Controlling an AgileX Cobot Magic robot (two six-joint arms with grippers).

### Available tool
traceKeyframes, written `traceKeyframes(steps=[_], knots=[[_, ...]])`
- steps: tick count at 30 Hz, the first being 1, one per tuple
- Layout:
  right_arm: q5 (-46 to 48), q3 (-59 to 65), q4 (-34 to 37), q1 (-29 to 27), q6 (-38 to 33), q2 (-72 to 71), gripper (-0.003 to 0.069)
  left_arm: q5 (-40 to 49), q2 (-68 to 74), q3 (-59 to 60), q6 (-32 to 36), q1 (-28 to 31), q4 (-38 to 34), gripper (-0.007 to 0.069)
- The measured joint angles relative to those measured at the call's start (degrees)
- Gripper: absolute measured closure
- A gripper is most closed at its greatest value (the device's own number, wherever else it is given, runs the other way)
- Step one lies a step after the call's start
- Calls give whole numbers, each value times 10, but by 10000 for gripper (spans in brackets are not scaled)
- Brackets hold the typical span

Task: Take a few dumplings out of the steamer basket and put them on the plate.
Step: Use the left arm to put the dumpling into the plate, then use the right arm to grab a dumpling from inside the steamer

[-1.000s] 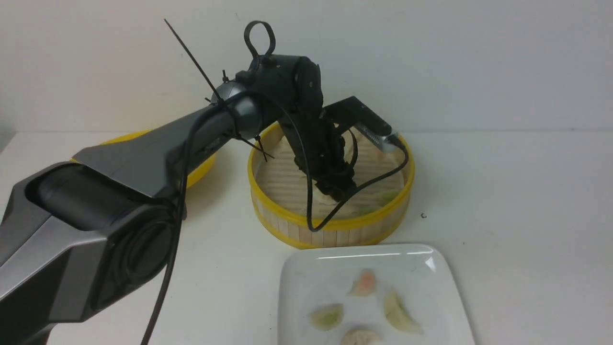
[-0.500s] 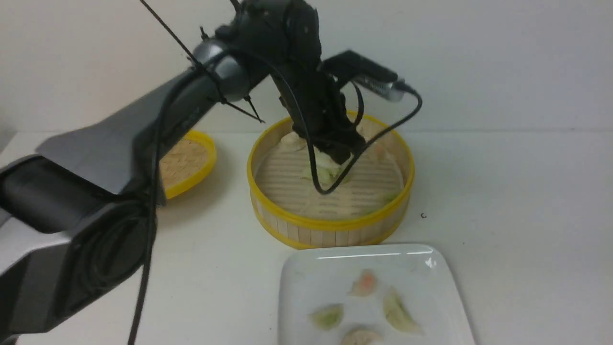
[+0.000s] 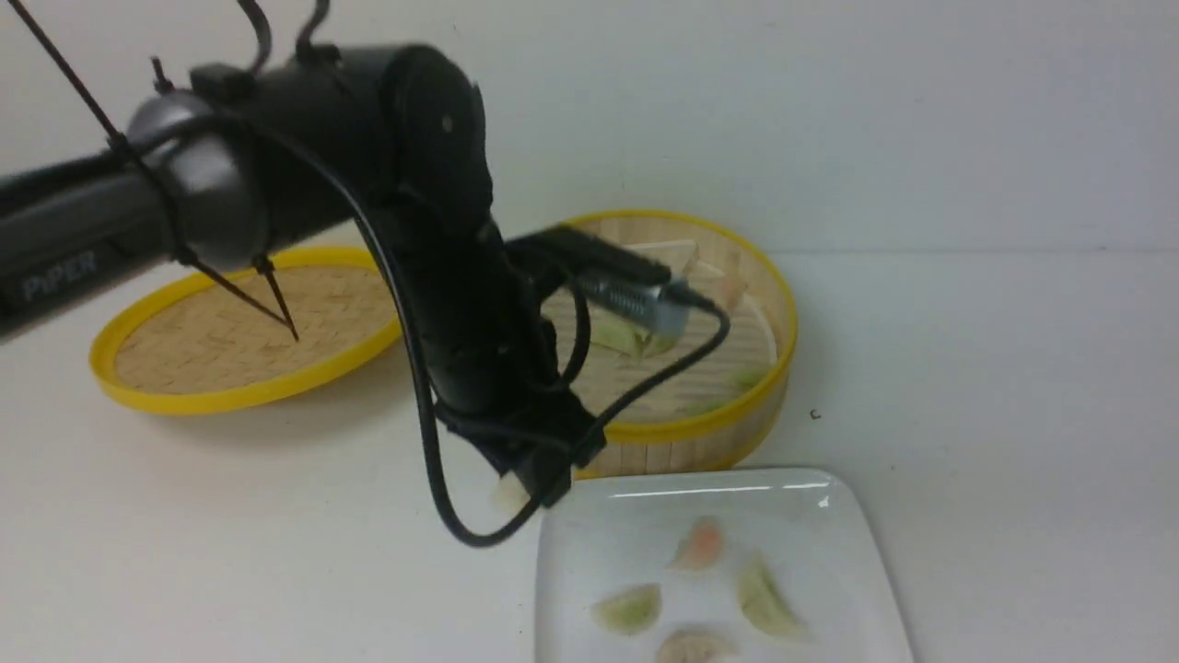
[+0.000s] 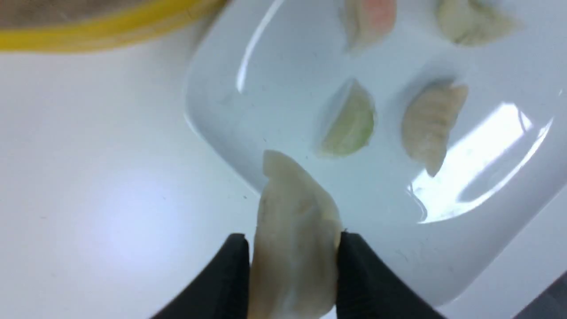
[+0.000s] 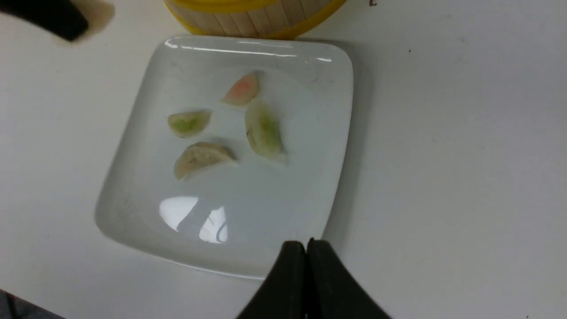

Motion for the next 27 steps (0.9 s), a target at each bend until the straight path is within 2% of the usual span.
traceKeyframes(steps=[6, 10, 11, 13, 17, 19, 20, 24, 26, 27], knots=[[-29, 0, 18, 0, 0, 0, 673, -73, 48, 23, 47, -1, -39, 384], [-41, 0, 31, 0, 0, 0, 673, -109, 76, 24, 99, -13, -56, 258], [-42, 0, 31, 0, 0, 0, 673, -109, 77, 24, 102, -14, -56, 252], [-43, 0, 33, 0, 0, 0, 673, -115, 82, 23, 126, -28, -57, 193], [-51, 0, 39, 0, -1, 3, 673, -93, 78, 3, 118, -35, -51, 186], [-59, -5, 51, 0, -15, 20, 673, -55, 54, -23, 66, -31, -11, 262], [-59, -7, 53, 0, -19, 25, 673, -52, 48, -23, 61, -30, -7, 272], [-43, -43, 101, 0, -89, 101, 673, -4, -40, -35, -10, -3, 84, 540], [-32, -66, 123, 1, -113, 157, 673, 10, -91, -35, -30, 20, 97, 605], [-30, -72, 125, 1, -117, 168, 673, 10, -96, -35, -31, 22, 98, 608]])
